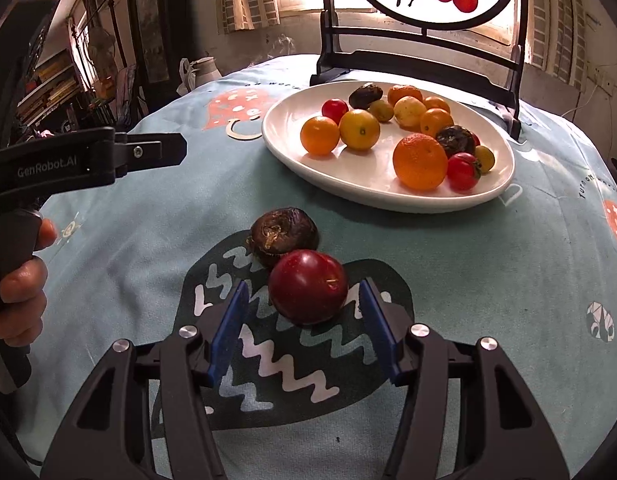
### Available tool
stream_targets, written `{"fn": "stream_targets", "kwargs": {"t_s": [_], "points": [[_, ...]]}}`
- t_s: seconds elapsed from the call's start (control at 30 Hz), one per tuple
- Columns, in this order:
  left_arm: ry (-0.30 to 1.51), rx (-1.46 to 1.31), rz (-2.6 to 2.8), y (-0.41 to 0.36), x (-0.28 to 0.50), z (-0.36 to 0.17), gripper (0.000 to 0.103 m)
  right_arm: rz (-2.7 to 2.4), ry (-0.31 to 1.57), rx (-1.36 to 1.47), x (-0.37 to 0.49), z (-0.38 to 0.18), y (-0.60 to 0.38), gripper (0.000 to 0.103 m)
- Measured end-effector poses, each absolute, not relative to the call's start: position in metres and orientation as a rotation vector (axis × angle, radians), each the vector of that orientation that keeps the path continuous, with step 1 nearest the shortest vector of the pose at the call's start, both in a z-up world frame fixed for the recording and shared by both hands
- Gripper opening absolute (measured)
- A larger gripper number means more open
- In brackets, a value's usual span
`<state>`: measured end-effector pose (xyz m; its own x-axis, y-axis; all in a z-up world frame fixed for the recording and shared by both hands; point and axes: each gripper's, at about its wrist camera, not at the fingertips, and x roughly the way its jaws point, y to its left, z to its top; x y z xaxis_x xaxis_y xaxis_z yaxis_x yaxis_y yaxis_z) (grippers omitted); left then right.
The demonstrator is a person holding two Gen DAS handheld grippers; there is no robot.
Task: Organize fruits
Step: 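Grasp a red plum with the right tool while the left grasps a dark brown fruit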
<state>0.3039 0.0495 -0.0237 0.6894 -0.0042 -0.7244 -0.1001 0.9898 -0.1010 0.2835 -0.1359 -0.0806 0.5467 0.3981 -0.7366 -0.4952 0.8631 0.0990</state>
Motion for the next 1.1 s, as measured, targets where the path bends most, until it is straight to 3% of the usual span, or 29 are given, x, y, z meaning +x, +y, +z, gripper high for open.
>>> {"fn": "stream_targets", "kwargs": {"t_s": [0.13,0.27,0.53,0.83,1.03,1.1], "points": [[0.806,-0.137,0.05,0.049,0.304,-0.023,0.1,0.534,0.871,-0.086,0.29,-0.085,-0.136,0.051],[0.803,-0.138,0.053,0.049,0.304,-0.023,0.1,0.527,0.88,-0.052,0.293,-0.086,-0.139,0.041],[0.805,-0.121,0.022,0.043,0.303,-0.026,0.1,0.479,0.82,0.054,0.285,-0.064,-0.17,0.04],[0.829,0.051,-0.217,-0.014,0.301,-0.044,0.097,0.394,0.772,0.172,0.284,-0.046,-0.209,0.04],[0.831,0.079,-0.314,-0.034,0.304,-0.053,0.077,0.399,0.783,0.174,0.284,-0.047,-0.207,0.04],[0.841,0.078,-0.317,-0.038,0.309,-0.057,0.065,0.407,0.789,0.181,0.284,-0.047,-0.208,0.04]]}}
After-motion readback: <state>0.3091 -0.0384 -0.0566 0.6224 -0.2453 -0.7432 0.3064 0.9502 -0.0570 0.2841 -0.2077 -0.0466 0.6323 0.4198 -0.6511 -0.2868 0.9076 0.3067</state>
